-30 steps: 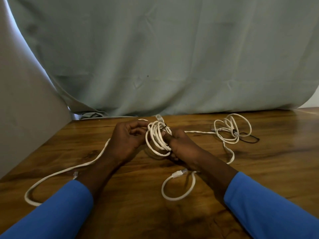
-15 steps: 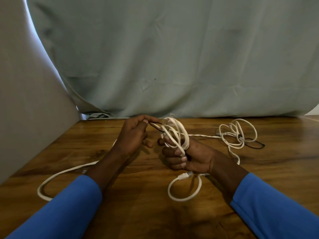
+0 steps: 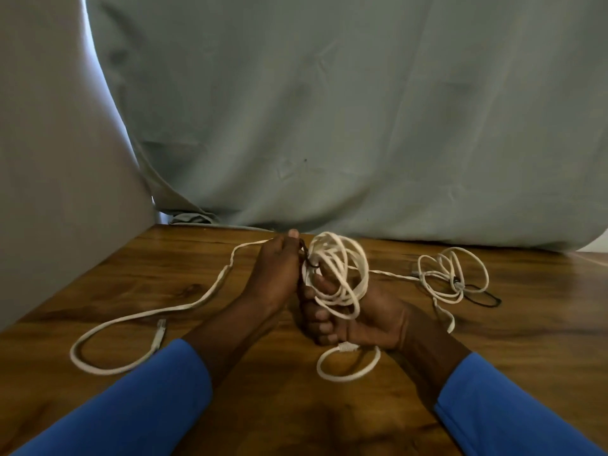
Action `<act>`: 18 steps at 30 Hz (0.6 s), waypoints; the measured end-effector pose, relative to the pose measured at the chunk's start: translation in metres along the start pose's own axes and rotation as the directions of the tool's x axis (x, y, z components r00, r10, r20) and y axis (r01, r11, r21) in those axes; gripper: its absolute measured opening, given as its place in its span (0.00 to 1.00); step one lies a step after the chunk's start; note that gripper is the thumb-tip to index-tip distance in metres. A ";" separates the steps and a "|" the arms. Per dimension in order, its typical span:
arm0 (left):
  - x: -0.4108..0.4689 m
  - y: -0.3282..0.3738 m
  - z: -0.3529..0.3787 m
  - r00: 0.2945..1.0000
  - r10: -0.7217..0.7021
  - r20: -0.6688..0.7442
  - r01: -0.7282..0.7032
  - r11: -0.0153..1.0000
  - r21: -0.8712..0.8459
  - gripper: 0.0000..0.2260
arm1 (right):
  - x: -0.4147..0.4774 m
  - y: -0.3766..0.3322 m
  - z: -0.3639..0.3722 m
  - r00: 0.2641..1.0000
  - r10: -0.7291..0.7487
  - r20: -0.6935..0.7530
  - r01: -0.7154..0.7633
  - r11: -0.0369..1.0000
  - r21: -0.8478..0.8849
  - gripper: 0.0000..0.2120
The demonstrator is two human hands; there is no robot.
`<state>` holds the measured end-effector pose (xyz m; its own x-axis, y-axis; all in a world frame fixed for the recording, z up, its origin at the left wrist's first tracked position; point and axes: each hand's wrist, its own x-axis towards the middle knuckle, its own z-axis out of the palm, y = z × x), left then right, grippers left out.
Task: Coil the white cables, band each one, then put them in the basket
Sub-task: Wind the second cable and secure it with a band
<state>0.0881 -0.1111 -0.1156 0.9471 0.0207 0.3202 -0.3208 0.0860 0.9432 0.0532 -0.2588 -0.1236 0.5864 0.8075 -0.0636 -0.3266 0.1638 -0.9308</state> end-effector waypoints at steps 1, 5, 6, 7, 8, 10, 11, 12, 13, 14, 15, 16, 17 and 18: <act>-0.001 0.001 0.002 0.999 0.011 -0.042 -0.010 1.000 0.023 0.18 | 0.001 0.000 0.001 1.000 0.011 -0.018 -0.012 0.998 -0.056 0.13; -0.005 0.008 0.006 0.983 0.144 -0.114 -0.138 0.989 0.059 0.17 | 0.005 0.000 0.013 0.994 -0.039 -0.097 0.018 0.978 -0.210 0.20; -0.005 0.011 0.004 0.976 0.182 -0.117 -0.170 0.980 0.100 0.16 | 0.004 -0.001 0.016 0.989 -0.063 -0.136 0.032 0.976 -0.216 0.20; -0.004 0.014 0.002 0.970 0.214 -0.117 -0.199 0.972 0.128 0.15 | 0.002 -0.002 0.021 0.978 -0.087 -0.192 0.043 0.975 -0.220 0.19; -0.001 0.014 -0.003 0.966 0.232 -0.113 -0.215 0.965 0.148 0.15 | 0.001 -0.004 0.020 0.956 -0.115 -0.269 0.054 0.973 -0.224 0.17; 0.003 0.011 -0.013 0.961 0.263 -0.082 -0.241 0.947 0.212 0.15 | 0.001 -0.007 0.010 0.870 -0.201 -0.449 0.113 0.970 -0.215 0.13; 0.005 0.007 -0.018 0.962 0.269 -0.054 -0.246 0.933 0.262 0.15 | 0.002 -0.009 0.002 0.799 -0.273 -0.536 0.174 0.958 -0.229 0.14; 0.007 0.003 -0.022 0.965 0.262 -0.025 -0.240 0.914 0.328 0.15 | 0.003 -0.012 -0.004 0.696 -0.379 -0.610 0.213 0.920 -0.329 0.15; 0.008 -0.001 -0.025 0.966 0.257 -0.001 -0.235 0.886 0.399 0.15 | 0.003 -0.016 -0.007 0.575 -0.504 -0.645 0.200 0.850 -0.487 0.16; 0.008 -0.003 -0.025 0.968 0.249 0.020 -0.229 0.853 0.468 0.14 | 0.003 -0.020 -0.006 0.482 -0.627 -0.612 0.154 0.748 -0.645 0.17; 0.007 -0.004 -0.023 0.969 0.245 0.031 -0.226 0.828 0.513 0.13 | 0.002 -0.022 -0.003 0.448 -0.717 -0.534 0.108 0.636 -0.764 0.18; 0.005 -0.004 -0.020 0.969 0.246 0.035 -0.227 0.820 0.525 0.11 | 0.002 -0.023 0.001 0.456 -0.769 -0.448 0.066 0.531 -0.845 0.18; 0.002 -0.003 -0.017 0.967 0.253 0.039 -0.236 0.823 0.516 0.10 | 0.003 -0.023 0.007 0.487 -0.794 -0.364 0.011 0.422 -0.907 0.16; 0.000 -0.003 -0.013 0.965 0.258 0.041 -0.244 0.834 0.496 0.08 | 0.006 -0.020 0.009 0.519 -0.799 -0.303 -0.061 0.319 -0.946 0.13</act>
<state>0.0889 -0.0979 -0.1194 0.8312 0.0014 0.5559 -0.5021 -0.4273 0.7519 0.0567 -0.2519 -0.1018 0.7900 0.1169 0.6019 0.5613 -0.5331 -0.6331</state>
